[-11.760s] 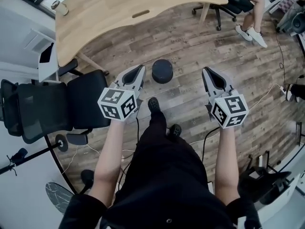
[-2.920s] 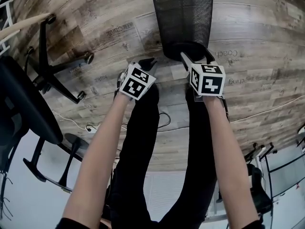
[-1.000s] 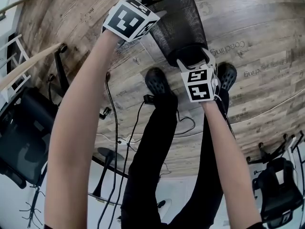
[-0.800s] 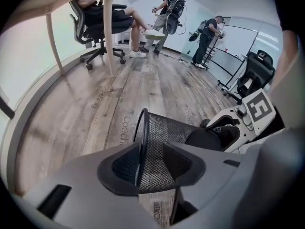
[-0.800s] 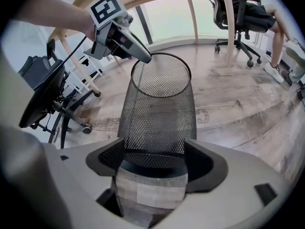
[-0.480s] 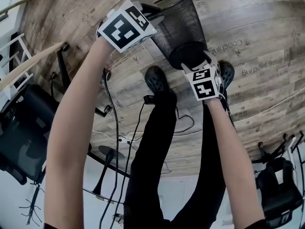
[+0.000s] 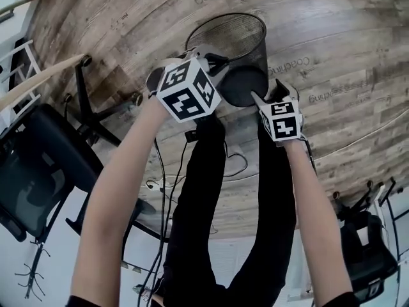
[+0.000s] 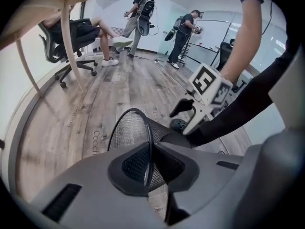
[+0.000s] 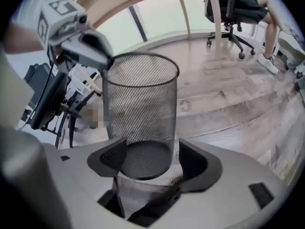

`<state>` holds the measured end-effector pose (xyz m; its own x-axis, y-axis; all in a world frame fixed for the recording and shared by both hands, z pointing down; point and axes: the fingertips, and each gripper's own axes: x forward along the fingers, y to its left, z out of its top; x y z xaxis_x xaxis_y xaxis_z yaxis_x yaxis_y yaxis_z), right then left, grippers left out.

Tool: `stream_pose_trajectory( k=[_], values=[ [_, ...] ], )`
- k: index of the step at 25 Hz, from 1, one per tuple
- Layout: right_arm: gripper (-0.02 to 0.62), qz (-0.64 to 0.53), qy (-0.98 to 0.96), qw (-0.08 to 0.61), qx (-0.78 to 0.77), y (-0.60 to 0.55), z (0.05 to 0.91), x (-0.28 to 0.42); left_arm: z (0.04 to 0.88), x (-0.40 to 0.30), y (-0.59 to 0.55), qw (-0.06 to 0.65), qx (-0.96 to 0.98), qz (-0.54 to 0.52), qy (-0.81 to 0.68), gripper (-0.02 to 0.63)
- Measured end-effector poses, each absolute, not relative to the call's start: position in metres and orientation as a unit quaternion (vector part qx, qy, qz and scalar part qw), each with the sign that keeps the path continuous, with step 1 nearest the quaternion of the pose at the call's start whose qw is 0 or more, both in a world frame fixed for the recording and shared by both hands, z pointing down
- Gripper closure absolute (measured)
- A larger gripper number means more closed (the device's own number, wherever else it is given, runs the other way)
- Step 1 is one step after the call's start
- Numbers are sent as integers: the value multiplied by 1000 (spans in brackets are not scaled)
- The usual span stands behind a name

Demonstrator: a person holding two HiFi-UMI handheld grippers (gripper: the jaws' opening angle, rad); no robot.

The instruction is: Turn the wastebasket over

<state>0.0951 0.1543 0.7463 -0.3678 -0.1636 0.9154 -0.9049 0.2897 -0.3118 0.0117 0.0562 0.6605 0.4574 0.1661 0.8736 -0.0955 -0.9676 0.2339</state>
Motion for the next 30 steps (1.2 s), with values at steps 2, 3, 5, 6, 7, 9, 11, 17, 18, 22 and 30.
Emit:
stream_pose_trajectory(
  k=[2, 3, 5, 6, 7, 9, 11, 17, 18, 22, 30],
  values=[
    [250, 471, -686, 367, 416, 139, 727, 115, 656, 16, 72, 118, 843, 525, 23, 561],
    [274, 478, -683, 343, 433, 129, 716, 126, 654, 18, 80, 117, 842, 526, 23, 563],
    [307, 482, -682, 304, 459, 111, 691, 142, 650, 23, 96, 114, 840, 529, 23, 563],
    [310, 481, -684, 289, 465, 103, 681, 147, 649, 25, 104, 113, 840, 531, 24, 563],
    [319, 482, -687, 277, 467, 97, 672, 150, 647, 27, 112, 110, 839, 532, 26, 564],
    [345, 493, -691, 257, 462, 88, 658, 150, 645, 33, 129, 106, 838, 534, 33, 563],
    [370, 515, -685, 248, 452, 86, 654, 145, 643, 40, 146, 106, 837, 534, 44, 564],
    [463, 545, -651, 309, 429, 114, 680, 139, 640, 52, 195, 124, 839, 524, 76, 563],
    [476, 545, -650, 315, 425, 120, 681, 139, 640, 54, 203, 132, 839, 521, 78, 563],
    [497, 549, -654, 323, 408, 141, 680, 140, 643, 57, 234, 179, 839, 508, 80, 563],
    [514, 536, -665, 338, 396, 161, 684, 157, 649, 80, 264, 224, 844, 481, 82, 558]
  ],
)
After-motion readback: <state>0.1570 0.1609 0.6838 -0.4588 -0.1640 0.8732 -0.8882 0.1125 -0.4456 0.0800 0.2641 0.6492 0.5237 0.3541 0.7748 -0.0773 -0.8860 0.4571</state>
